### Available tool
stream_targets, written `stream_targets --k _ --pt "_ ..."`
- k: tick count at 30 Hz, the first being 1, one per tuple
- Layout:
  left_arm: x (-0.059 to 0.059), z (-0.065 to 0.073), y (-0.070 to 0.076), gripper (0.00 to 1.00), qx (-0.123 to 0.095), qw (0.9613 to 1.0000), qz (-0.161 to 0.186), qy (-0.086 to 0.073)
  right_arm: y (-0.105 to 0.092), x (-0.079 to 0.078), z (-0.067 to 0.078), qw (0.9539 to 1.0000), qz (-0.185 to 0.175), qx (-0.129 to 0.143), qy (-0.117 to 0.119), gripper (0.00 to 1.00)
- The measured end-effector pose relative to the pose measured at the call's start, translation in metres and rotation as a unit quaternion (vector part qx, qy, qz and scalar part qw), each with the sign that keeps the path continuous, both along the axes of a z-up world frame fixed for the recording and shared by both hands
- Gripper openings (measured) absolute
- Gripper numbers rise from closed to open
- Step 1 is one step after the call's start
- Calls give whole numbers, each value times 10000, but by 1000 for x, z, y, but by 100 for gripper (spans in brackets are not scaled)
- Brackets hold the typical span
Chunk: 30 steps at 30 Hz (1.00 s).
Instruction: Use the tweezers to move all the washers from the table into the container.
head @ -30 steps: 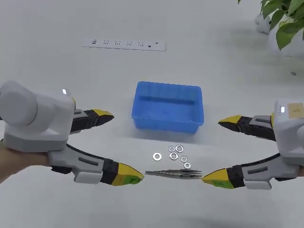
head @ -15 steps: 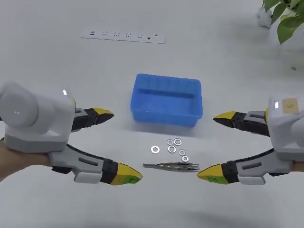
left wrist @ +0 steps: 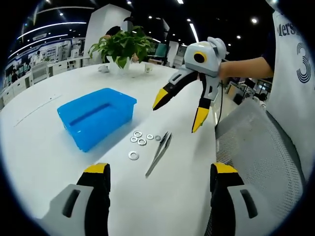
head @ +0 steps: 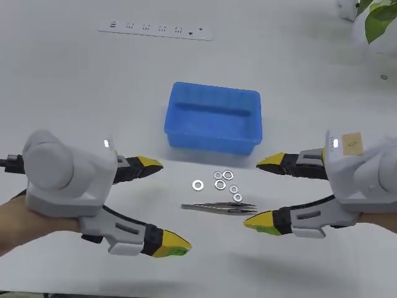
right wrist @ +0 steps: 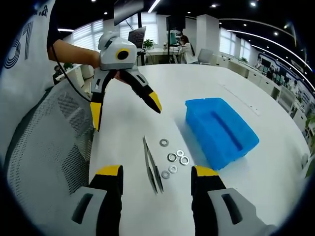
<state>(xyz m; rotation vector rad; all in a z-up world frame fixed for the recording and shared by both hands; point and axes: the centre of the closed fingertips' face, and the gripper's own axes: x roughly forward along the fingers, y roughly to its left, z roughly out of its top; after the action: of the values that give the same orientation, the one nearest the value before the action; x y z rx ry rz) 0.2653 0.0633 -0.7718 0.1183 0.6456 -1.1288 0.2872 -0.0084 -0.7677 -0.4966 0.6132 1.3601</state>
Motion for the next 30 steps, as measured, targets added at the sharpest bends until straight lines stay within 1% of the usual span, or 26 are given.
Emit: stream_targets --k 1,3,5,6,8,10,11,12,13,14,15,16,17,18,20,21,24,25,26,28,30 --pt "0 -3 -4 89 -1 10000 -20 -27 1 -2 -2 10000 36 -22 3 55" --pt "-1 -8 -7 84 42 9999 -81 -45 2 -4 -10 9999 136 -89 6 53" --pt "-1 -13 -10 78 108 9998 -168 -72 3 -1 -14 9989 266 -246 -312 44" --pt "-1 -14 -11 75 112 9997 -185 -67 4 -3 -16 9986 306 -282 -325 43" --pt "-1 -19 -12 71 145 9996 -221 23 8 -6 -22 9985 372 -323 -245 42" --pt "1 -23 -11 68 248 9994 -221 3 12 -10 -26 9981 495 -331 -168 40" --pt "2 -24 -10 67 282 9994 -224 8 14 -12 -30 9972 607 -408 -153 39" --pt "2 -26 -10 66 315 9992 -229 5 15 -12 -32 9962 700 -474 -198 38" --pt "3 -28 -9 64 357 9991 -238 19 16 -11 -34 9948 776 -601 -259 36" --pt "3 -29 -10 62 372 9990 -254 52 16 -10 -36 9942 801 -660 -293 33" --pt "3 -30 -11 60 378 9988 -290 65 17 -9 -38 9935 835 -720 -282 31" --pt "2 -30 -13 58 393 9986 -347 50 17 -10 -40 9925 900 -781 -269 31" --pt "2 -30 -14 57 465 9980 -425 -18 17 -10 -43 9913 967 -845 -276 30" --pt "3 -31 -14 57 530 9975 -456 -60 16 -10 -45 9891 1074 -957 -316 30" --pt "5 -32 -16 55 591 9968 -525 -143 17 -11 -47 9869 1212 -1021 -315 28" --pt "6 -32 -16 54 592 9968 -524 -133 18 -11 -47 9866 1228 -1030 -317 27" --pt "8 -32 -19 52 563 9969 -537 -93 20 -9 -48 9854 1294 -1064 -305 25" --pt "8 -32 -22 51 446 9979 -475 49 20 -8 -49 9850 1311 -1083 -305 25" --pt "8 -33 -23 49 412 9980 -467 144 19 -7 -50 9841 1327 -1135 -325 24" --pt "11 -34 -24 48 505 9975 -493 1 20 -6 -49 9847 1312 -1111 -272 23" --pt "12 -34 -25 46 538 9971 -543 -21 19 -8 -49 9843 1346 -1117 -245 22"
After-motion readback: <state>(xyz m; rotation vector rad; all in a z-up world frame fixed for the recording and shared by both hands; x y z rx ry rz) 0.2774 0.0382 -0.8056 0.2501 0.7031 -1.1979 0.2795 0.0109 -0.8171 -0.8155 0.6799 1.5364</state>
